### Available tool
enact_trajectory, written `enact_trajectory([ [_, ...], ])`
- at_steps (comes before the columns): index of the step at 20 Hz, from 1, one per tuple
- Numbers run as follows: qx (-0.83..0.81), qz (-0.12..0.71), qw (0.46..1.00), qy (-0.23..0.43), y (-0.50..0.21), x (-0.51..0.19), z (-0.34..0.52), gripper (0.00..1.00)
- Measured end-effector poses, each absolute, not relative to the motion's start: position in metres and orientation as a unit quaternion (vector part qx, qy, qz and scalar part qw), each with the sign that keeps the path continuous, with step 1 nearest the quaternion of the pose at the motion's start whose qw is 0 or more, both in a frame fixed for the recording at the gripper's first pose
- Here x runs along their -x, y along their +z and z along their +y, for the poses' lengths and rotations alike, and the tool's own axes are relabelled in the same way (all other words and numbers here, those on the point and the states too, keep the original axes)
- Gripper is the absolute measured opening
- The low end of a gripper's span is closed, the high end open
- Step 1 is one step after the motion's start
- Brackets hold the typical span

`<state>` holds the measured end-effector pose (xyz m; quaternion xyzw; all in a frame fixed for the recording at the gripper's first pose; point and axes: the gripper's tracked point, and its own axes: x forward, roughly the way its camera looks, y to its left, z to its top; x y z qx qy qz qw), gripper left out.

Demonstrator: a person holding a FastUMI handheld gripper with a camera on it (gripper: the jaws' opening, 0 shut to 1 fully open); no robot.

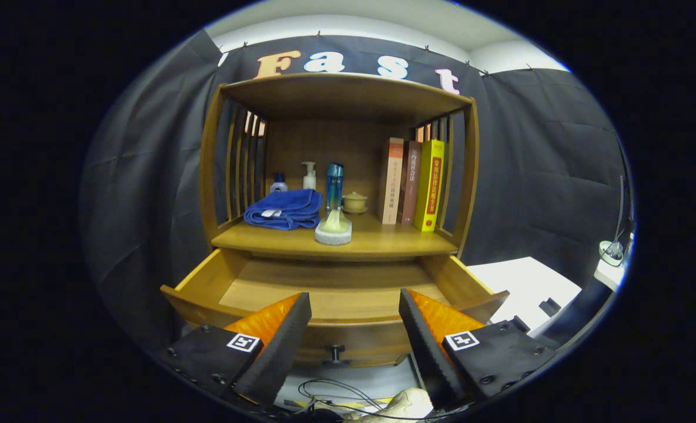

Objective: Pull open the drawer, take out the items inside it, and place them on the countertop above the cabinet.

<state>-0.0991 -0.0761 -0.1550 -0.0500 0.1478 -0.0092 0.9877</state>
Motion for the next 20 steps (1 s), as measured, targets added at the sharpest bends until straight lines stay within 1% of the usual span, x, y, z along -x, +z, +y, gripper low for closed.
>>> enact_trajectory([
  [6,0.045,0.183,0.982,-0.002,-0.203,0.106,-0.062,0.99],
  [9,0.040,0.200,0.979,-0.010,-0.221,0.104,-0.065,0.99],
  [12,0.023,0.209,0.978,-0.016,-0.232,0.100,-0.067,0.99],
  [14,0.016,0.212,0.977,-0.021,-0.237,0.100,-0.069,0.96],
  [20,0.015,0.214,0.976,-0.017,-0.239,0.088,-0.061,0.96],
])
